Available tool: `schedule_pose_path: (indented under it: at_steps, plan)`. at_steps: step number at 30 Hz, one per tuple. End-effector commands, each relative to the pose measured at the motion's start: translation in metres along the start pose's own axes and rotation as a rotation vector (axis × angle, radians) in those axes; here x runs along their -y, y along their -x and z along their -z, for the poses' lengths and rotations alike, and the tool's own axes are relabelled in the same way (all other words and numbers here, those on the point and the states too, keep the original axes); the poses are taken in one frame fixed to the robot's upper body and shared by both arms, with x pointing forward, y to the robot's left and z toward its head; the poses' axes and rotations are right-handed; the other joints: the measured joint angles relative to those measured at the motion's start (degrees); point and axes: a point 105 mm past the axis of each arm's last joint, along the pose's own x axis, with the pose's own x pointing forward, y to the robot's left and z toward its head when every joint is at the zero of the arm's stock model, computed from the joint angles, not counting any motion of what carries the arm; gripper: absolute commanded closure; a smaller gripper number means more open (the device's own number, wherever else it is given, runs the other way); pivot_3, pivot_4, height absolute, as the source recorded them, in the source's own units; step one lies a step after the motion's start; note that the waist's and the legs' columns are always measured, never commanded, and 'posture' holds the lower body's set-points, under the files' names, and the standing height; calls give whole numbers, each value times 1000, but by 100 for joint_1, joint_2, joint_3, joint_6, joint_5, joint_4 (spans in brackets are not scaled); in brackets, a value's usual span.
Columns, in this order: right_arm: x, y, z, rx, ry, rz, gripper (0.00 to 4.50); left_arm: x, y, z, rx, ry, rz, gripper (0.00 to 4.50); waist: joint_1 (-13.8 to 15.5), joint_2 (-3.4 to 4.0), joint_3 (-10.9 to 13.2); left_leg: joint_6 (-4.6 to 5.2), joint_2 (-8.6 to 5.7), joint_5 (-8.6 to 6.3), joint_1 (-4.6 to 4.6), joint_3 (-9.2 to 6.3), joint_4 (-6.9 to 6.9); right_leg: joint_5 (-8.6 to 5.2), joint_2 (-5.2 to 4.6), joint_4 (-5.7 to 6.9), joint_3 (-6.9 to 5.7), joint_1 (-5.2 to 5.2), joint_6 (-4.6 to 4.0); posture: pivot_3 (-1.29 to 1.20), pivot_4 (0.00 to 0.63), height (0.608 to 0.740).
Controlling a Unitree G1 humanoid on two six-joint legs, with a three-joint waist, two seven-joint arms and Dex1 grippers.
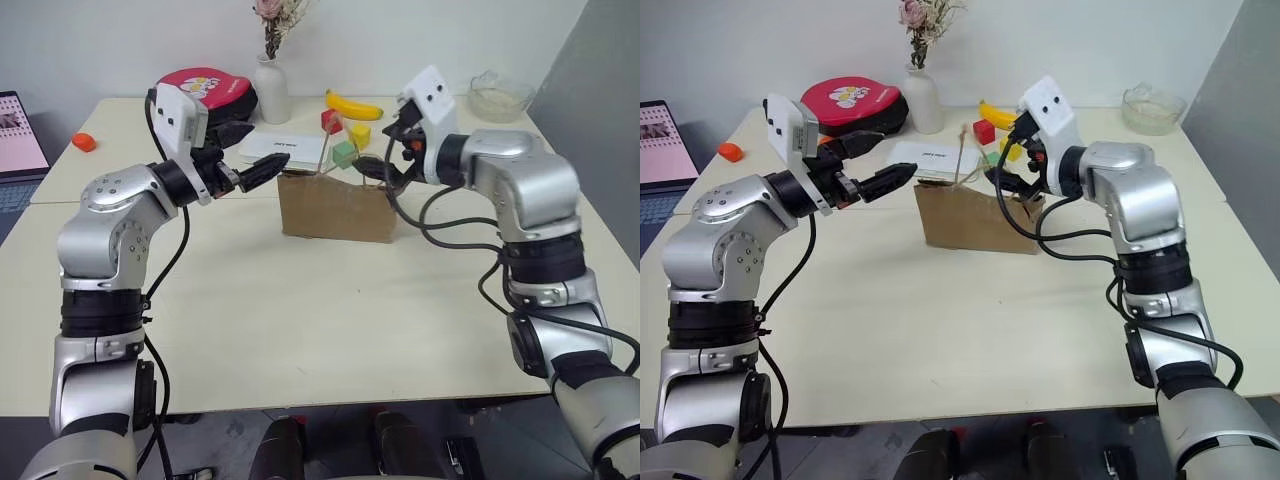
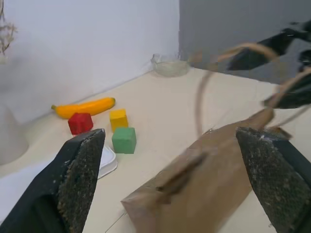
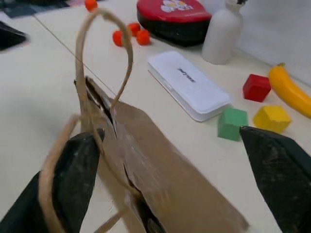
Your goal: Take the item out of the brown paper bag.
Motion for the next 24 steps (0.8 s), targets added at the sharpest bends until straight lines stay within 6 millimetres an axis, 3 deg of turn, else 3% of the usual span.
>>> schedule_pose_path:
  at_steps: [1, 6, 11, 16, 24]
  plan:
    - [-13, 25, -23, 96, -13, -22, 30, -5, -9, -12, 35, -20, 27, 0, 1, 0, 0, 0, -3, 0, -2, 1, 0, 0, 0, 0, 1, -1, 0, 0, 150, 740]
    - [3, 27, -10, 62, -9, 112, 30, -6, -38, -17, 47, -47, 84, 0, 13, 0, 0, 1, -11, 1, -5, -3, 1, 0, 1, -5, -6, 1, 0, 0, 150, 740]
    - [18, 22, -7, 59, 11, 187, 30, -6, -49, -24, 67, -67, 114, 0, -10, 0, 0, 2, -14, 1, -5, 6, -2, 0, 1, -7, 2, -3, 0, 0, 150, 740]
    - [21, 17, -21, 94, 26, 192, 30, -9, -48, -25, 79, -78, 108, 0, -39, 0, 0, 2, -11, 0, -5, 8, -9, 0, 7, -6, 4, -11, 0, 0, 150, 740]
    - [17, -5, -55, 161, 87, 132, 30, -19, -28, -32, 98, -100, 49, 0, -41, 1, 1, 2, -5, 1, -5, 5, -3, 0, 6, -2, 5, -10, 0, 0, 150, 740]
